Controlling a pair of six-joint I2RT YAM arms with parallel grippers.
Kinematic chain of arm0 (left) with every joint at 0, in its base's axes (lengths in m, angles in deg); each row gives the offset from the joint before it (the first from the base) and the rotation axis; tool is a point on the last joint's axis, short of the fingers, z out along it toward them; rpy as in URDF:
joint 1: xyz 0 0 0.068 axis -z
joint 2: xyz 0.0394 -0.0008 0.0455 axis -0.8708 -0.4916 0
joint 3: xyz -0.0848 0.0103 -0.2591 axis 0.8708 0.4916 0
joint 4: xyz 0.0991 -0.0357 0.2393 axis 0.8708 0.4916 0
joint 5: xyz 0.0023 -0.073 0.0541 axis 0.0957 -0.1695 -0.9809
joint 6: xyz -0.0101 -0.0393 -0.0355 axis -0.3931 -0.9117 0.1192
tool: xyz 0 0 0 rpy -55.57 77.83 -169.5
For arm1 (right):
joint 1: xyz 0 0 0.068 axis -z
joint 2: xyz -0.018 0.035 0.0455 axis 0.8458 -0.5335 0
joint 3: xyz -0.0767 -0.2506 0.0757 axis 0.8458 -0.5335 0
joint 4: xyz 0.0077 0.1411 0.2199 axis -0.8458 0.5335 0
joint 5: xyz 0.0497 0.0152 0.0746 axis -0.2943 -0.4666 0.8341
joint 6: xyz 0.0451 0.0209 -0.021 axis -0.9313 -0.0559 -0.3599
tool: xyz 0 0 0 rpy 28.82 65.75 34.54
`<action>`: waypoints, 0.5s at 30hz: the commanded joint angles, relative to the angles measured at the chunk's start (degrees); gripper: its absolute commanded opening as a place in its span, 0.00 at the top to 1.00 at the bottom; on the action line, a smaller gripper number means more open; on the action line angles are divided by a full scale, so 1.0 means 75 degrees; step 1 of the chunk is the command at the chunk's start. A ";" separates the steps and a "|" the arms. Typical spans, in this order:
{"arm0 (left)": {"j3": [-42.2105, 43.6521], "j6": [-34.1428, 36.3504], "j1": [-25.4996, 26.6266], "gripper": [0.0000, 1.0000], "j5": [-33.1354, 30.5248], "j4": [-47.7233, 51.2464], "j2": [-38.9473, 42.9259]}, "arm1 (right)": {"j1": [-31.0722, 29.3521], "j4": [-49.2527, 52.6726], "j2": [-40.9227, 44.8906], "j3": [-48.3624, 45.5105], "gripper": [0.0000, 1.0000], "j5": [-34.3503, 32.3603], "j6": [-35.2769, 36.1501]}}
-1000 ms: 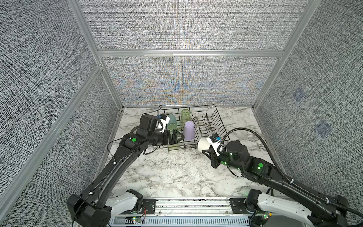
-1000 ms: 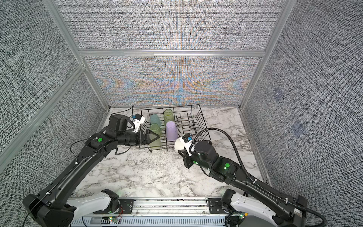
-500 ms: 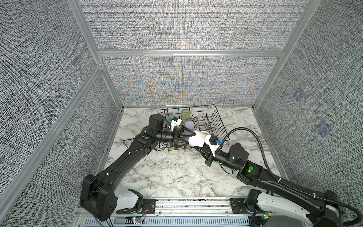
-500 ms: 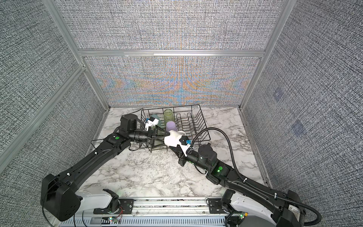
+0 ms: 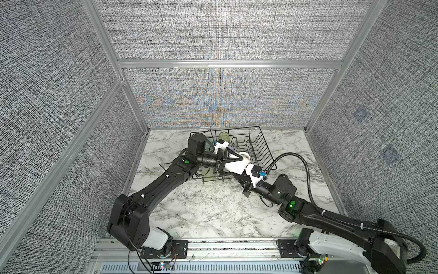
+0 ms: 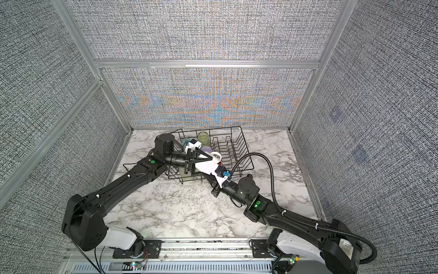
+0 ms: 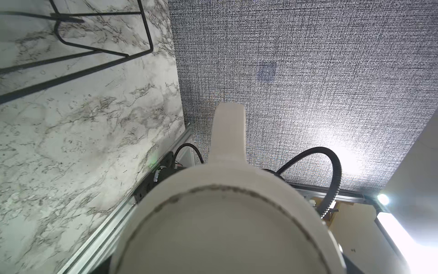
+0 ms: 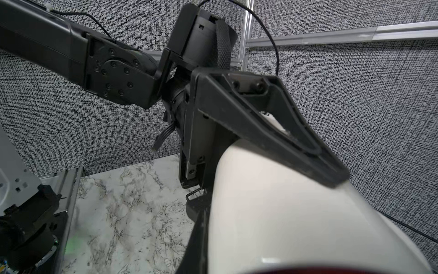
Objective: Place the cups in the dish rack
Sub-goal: 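Carry the white mug over the rack with the left gripper while right withdraws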
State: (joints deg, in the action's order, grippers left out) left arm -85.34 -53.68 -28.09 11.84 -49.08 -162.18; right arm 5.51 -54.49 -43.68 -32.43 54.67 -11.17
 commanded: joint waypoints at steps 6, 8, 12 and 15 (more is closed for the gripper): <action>-0.0155 0.0229 -0.0002 0.23 -0.0156 -0.0398 0.0165 | -0.0030 -0.0760 -0.0175 -0.0169 0.98 -0.0059 -0.0274; -0.0326 0.0782 -0.0003 0.28 -0.0319 0.0189 0.0151 | -0.0029 -0.0594 -0.0169 -0.0192 0.87 -0.0113 -0.0258; -0.0614 0.1672 -0.0014 0.29 -0.0934 0.1330 0.0176 | -0.0013 -0.0442 -0.0116 -0.0263 0.73 -0.0173 -0.0138; -0.0771 0.2048 -0.0051 0.34 -0.1274 0.1710 0.0178 | -0.0014 0.0038 0.0046 -0.0298 0.63 -0.0287 -0.0111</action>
State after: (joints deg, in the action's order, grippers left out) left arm -89.95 -43.93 -28.31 5.15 -38.56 -161.19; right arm 5.51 -56.43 -43.87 -34.53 53.77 -12.33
